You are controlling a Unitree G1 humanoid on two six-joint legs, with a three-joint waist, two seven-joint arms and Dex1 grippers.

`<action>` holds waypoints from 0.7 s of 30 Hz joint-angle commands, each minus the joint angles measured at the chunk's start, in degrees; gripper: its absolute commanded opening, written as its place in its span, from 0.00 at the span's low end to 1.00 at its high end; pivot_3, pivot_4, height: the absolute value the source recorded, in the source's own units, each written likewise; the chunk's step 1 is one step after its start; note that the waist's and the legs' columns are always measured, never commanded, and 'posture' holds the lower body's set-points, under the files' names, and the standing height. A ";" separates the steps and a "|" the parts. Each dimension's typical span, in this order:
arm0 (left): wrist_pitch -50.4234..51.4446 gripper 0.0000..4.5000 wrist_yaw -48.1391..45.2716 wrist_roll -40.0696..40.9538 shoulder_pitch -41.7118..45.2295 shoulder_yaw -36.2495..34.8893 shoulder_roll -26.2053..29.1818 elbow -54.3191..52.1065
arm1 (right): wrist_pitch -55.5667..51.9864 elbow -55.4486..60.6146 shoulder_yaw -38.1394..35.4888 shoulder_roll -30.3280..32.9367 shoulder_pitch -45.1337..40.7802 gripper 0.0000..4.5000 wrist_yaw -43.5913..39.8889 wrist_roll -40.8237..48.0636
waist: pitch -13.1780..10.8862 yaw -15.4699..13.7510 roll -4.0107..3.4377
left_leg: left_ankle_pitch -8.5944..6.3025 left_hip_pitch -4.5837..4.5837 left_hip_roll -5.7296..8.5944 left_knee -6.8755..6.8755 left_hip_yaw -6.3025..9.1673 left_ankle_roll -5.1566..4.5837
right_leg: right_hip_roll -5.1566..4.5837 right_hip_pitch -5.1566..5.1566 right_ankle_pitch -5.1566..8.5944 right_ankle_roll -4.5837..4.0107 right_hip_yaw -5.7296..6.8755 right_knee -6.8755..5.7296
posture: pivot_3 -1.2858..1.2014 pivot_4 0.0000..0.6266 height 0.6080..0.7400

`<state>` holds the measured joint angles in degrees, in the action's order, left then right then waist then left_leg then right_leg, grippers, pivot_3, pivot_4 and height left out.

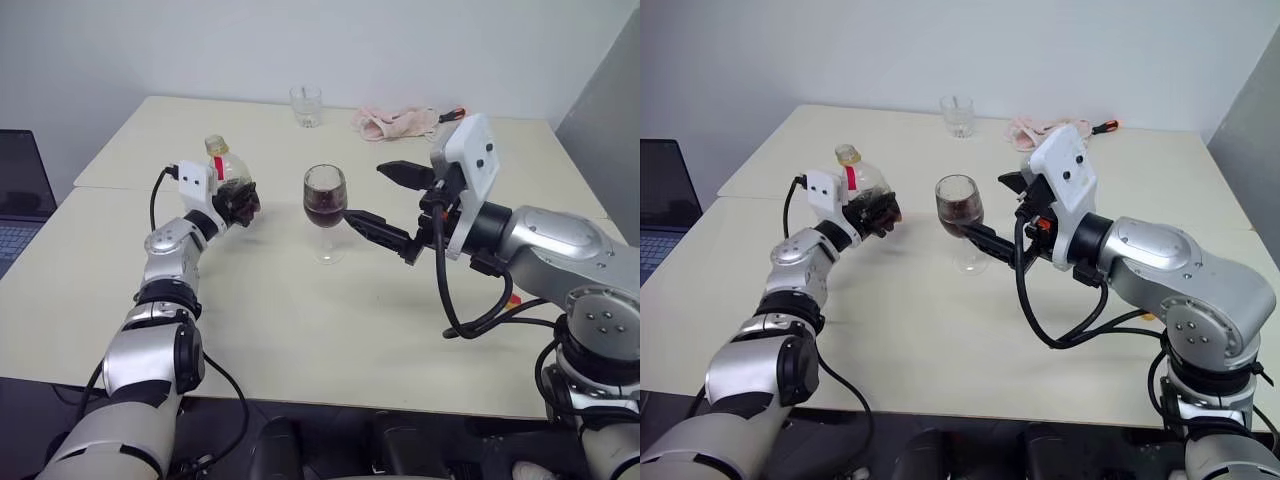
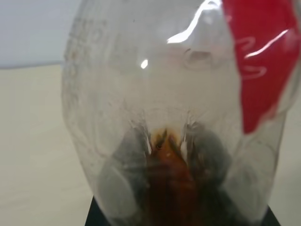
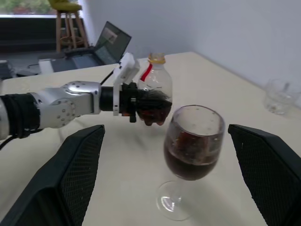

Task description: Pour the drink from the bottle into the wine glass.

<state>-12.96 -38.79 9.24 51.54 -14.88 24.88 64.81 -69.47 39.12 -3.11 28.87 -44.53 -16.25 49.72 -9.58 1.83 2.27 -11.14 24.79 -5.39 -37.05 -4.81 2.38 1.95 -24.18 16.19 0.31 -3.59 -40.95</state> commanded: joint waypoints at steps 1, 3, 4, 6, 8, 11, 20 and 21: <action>1.22 0.23 0.88 2.02 -1.52 -0.91 -0.77 -3.91 | -0.14 -1.14 0.27 0.92 -2.66 1.00 -1.22 0.75 | 0.00 0.01 0.01 | 0.00 0.00 0.00 0.00 0.00 0.00 | 0.00 0.00 0.00 0.00 0.00 0.00 | 0.52 0.24 1.00; 1.28 0.23 1.67 1.84 -3.18 -0.65 -1.02 -4.71 | 0.17 -1.77 1.19 1.24 -3.14 1.00 -1.95 0.57 | 0.01 0.01 0.01 | 0.00 0.00 -0.01 0.01 0.01 0.00 | 0.01 -0.01 0.00 0.00 0.00 0.00 | 0.52 0.24 1.00; 0.51 0.23 2.33 1.04 -4.24 -0.07 -0.96 -4.95 | 0.35 -2.05 1.88 1.15 -3.54 1.00 -2.25 0.41 | 0.01 0.01 0.01 | 0.00 0.00 -0.01 0.01 0.02 -0.01 | 0.01 -0.01 0.00 0.00 0.00 0.00 | 0.52 0.24 1.00; -0.50 0.23 4.20 0.04 -5.60 0.55 -1.06 -5.53 | 0.65 -2.36 2.60 1.19 -3.98 1.00 -2.75 0.34 | 0.02 0.10 0.00 | 0.00 -0.01 -0.01 0.02 0.02 -0.01 | 0.02 0.00 0.00 0.00 -0.01 -0.01 | 0.52 0.24 1.00; -1.14 0.31 6.20 -0.61 -6.44 1.02 -1.16 -5.85 | 0.80 -2.65 2.99 1.17 -4.21 1.00 -3.05 0.24 | 0.02 0.20 0.00 | 0.00 -0.03 -0.02 0.03 0.01 -0.01 | 0.03 0.00 0.00 0.00 -0.03 -0.01 | 0.52 0.24 1.00; -1.69 0.53 8.36 -1.27 -7.11 1.57 -1.28 -6.05 | 0.98 -2.82 3.02 1.47 -4.18 1.00 -3.43 0.16 | 0.05 0.23 0.01 | -0.01 -0.05 -0.05 0.04 0.02 -0.01 | 0.06 0.00 0.00 0.00 -0.03 -0.02 | 0.52 0.24 1.00; -1.35 0.99 7.67 -1.06 -11.27 2.20 0.74 -12.87 | 2.74 -2.60 3.67 2.89 -3.94 1.00 -5.66 -0.39 | 0.05 0.26 0.01 | -0.01 -0.04 -0.06 0.06 0.01 -0.01 | 0.06 -0.02 0.01 0.01 -0.02 0.00 | 0.52 0.24 1.00; -0.66 0.99 7.06 -0.65 -12.07 2.10 1.05 -14.78 | 2.85 -2.64 3.68 3.17 -3.92 1.00 -6.00 -0.42 | 0.05 0.31 0.01 | -0.01 -0.04 -0.07 0.06 0.00 -0.01 | 0.06 -0.02 0.01 0.01 -0.04 0.00 | 0.52 0.24 1.00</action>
<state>-14.11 -30.81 6.89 39.83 -11.68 24.24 54.01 -67.97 35.64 1.34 31.33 -47.75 -21.47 49.59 -9.52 2.13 2.28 -11.15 24.75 -5.46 -36.97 -4.82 2.37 2.02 -24.20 16.19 0.32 -3.63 -40.94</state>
